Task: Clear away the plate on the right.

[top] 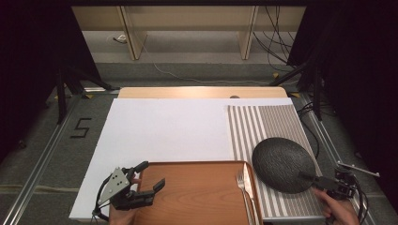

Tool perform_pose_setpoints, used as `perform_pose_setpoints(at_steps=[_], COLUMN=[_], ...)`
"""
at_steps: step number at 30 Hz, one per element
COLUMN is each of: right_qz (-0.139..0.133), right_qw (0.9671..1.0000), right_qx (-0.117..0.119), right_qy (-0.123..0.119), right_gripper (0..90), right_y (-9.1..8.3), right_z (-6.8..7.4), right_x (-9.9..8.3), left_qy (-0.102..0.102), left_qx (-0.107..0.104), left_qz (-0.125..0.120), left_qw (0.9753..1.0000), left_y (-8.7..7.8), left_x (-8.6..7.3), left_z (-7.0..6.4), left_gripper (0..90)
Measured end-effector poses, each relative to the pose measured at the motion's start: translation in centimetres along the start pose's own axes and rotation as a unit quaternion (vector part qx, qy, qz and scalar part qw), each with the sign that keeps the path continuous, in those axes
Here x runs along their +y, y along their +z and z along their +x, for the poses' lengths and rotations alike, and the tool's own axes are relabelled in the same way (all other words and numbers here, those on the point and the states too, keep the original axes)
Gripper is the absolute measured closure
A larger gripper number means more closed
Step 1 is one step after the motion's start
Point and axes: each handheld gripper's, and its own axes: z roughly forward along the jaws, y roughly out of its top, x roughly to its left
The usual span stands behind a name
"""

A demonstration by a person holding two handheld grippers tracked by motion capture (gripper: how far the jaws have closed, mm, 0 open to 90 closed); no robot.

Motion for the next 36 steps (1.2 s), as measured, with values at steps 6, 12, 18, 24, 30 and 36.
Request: perform_pose_setpoints(at_steps=[6,12,18,24,30,36], right_qz=[-0.009,-0.019,-0.029,-0.034,-0.037,-0.039], right_qw=[0.9997,0.9990,0.9970,0.9948,0.9931,0.9909], right_qx=[0.012,0.015,0.026,0.036,0.041,0.046], right_qy=[0.018,0.039,0.067,0.089,0.104,0.121], right_gripper=[36.4,41.8,46.4,48.3,50.1,51.4], right_y=[0.0,0.0,0.1,0.2,0.2,0.4], right_z=[-0.5,-0.7,-1.1,-1.4,-1.5,-1.7], right_x=[0.0,-0.1,-0.2,-0.3,-0.4,-0.3], left_qy=[0.000,0.000,0.001,0.001,0.002,0.002], left_qx=[0.001,0.002,0.002,0.002,0.002,0.002], left_qz=[-0.001,-0.002,-0.002,-0.002,-0.002,-0.002], left_qw=[1.0000,1.0000,1.0000,1.0000,1.0000,1.0000], left_y=[0.0,-0.1,0.0,-0.1,-0.1,0.0], left_x=[0.0,0.0,0.0,0.1,0.1,0.1], left_z=[0.0,0.0,0.0,-0.1,0.0,-0.1], left_gripper=[17.1,17.0,17.1,17.0,17.1,17.1])
